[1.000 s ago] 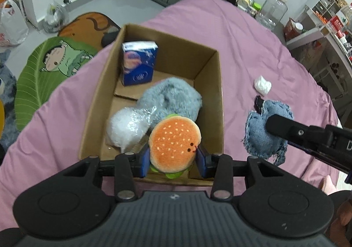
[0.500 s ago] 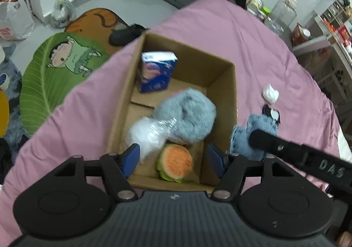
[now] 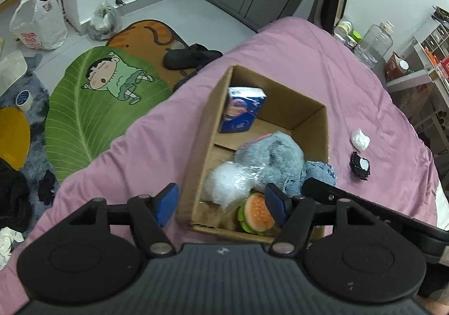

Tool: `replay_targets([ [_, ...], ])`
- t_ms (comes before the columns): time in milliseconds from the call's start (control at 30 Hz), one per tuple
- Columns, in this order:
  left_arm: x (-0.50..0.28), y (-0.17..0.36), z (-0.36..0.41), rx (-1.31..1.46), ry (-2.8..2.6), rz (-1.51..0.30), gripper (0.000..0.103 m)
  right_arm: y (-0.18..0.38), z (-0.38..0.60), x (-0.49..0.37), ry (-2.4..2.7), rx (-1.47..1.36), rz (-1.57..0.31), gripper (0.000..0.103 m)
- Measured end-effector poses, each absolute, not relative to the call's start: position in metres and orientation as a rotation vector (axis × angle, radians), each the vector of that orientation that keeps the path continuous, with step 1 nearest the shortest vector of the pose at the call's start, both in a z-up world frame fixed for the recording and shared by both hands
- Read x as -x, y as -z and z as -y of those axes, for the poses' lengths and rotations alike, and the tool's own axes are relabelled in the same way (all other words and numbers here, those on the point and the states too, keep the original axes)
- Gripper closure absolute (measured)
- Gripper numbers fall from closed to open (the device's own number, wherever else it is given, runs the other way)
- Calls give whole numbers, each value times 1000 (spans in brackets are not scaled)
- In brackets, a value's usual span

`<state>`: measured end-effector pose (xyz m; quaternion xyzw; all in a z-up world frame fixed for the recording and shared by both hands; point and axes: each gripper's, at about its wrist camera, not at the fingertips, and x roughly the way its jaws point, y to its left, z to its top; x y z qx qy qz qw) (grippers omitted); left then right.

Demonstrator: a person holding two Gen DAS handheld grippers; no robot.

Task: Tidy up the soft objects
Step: 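Open the left gripper to drop the burger while the right releases the denim patch into the box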

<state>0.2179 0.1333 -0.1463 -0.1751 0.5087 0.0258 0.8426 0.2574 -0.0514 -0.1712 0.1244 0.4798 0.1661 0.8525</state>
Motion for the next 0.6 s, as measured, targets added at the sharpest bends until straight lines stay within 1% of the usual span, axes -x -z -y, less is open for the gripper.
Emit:
replay_targets([
  [100,-214,145,-141,375,-70,-1069,37,170,43,-253,-297,-198,-990,72],
  [133,-213,145,-143,377,-75,-1069,37,170,42,-253,-282,-195,-995,60],
  [167,-212,145,-144,379,-81,-1070,37,170,43,-252,-282,-202,-996,54],
  [600,-197,133,-144,359,-97,-1055,37,159,59,-239,-315,-281,-969,53],
])
